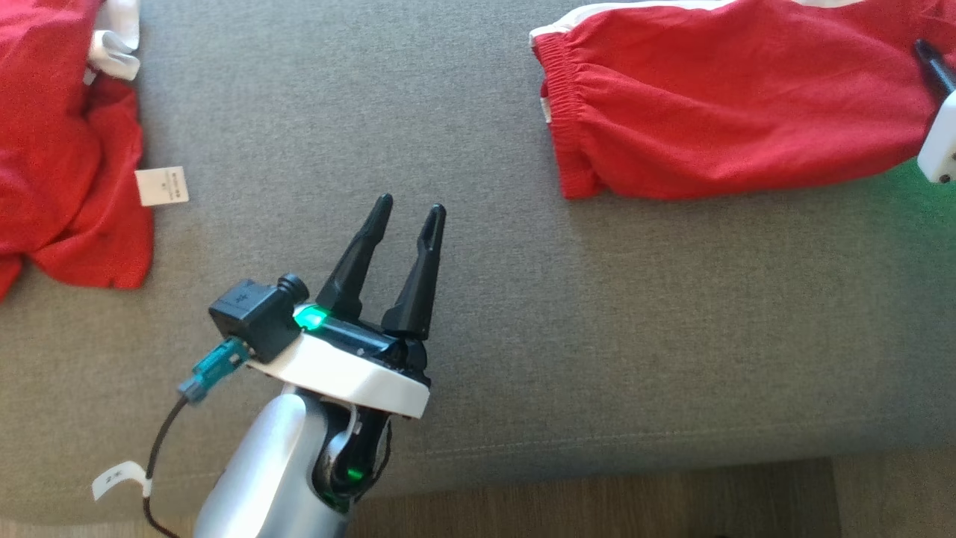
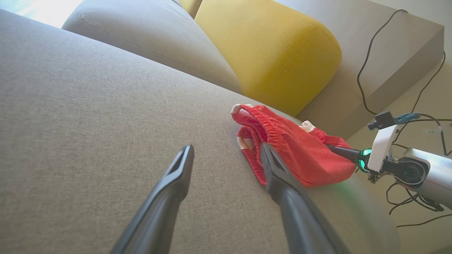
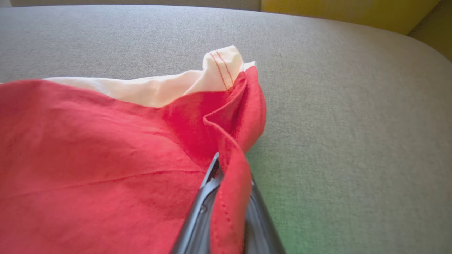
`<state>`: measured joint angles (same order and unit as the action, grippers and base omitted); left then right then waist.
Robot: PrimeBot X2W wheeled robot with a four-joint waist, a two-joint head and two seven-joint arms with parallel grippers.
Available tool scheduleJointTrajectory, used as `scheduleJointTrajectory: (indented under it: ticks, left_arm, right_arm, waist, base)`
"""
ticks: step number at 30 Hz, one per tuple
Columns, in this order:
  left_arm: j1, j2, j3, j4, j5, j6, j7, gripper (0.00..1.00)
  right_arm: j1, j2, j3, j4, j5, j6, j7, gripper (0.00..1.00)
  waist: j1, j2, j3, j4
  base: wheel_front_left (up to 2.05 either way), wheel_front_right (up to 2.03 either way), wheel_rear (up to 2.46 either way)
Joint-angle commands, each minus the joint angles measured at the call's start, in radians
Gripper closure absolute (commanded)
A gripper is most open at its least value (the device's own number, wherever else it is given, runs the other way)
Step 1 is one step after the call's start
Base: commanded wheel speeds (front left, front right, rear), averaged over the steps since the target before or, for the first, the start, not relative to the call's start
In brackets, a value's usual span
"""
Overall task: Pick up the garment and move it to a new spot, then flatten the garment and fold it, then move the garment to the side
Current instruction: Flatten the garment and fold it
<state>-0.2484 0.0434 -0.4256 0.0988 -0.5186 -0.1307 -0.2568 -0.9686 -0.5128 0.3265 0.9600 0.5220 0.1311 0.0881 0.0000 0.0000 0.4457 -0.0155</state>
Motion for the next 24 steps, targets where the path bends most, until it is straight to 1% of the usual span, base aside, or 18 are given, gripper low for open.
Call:
scheduleJointTrajectory:
  ticks: [1,4,8,12,19,24]
  left_arm:
    - [-0.003,0.007,0.015,-0.026,0.006,0.0,-0.005,0.0]
    - [-0.001,0.007,0.015,-0.022,0.003,0.0,-0.005,0.0]
    - [0.015,0.007,0.019,-0.016,-0.001,0.0,-0.005,0.0]
    - [0.034,0.007,0.023,-0.01,-0.003,0.0,-0.005,0.0]
    - [0.047,0.007,0.012,-0.017,-0.009,0.0,-0.005,0.0]
    - [0.053,0.007,-0.007,-0.02,-0.017,0.0,-0.005,0.0]
  right_arm:
    - [0.021,-0.023,-0.019,-0.044,-0.026,0.0,-0.001,1.0]
    - [0.036,-0.021,-0.037,-0.064,-0.052,0.0,0.006,1.0]
    - [0.059,-0.005,-0.068,-0.14,-0.1,0.0,0.025,1.0]
    - [0.092,0.023,-0.08,-0.272,-0.139,0.0,0.072,1.0]
    - [0.165,0.09,-0.084,-0.542,-0.192,0.0,0.2,1.0]
    - [0.211,0.15,-0.073,-0.675,-0.207,0.0,0.275,1.0]
  waist:
    - [0.0,0.0,-0.002,0.011]
    - [0.0,0.0,-0.01,0.021]
    - [0.0,0.0,-0.031,0.036]
    - [0.0,0.0,-0.057,0.041]
    - [0.0,0.0,-0.09,0.057]
    - [0.0,0.0,-0.101,0.078]
  base:
    - [0.0,0.0,0.0]
    - [0.0,0.0,0.0]
    - [0.0,0.0,0.0]
    - [0.0,0.0,0.0]
    - [0.0,0.0,0.0]
    - [0.0,0.0,0.0]
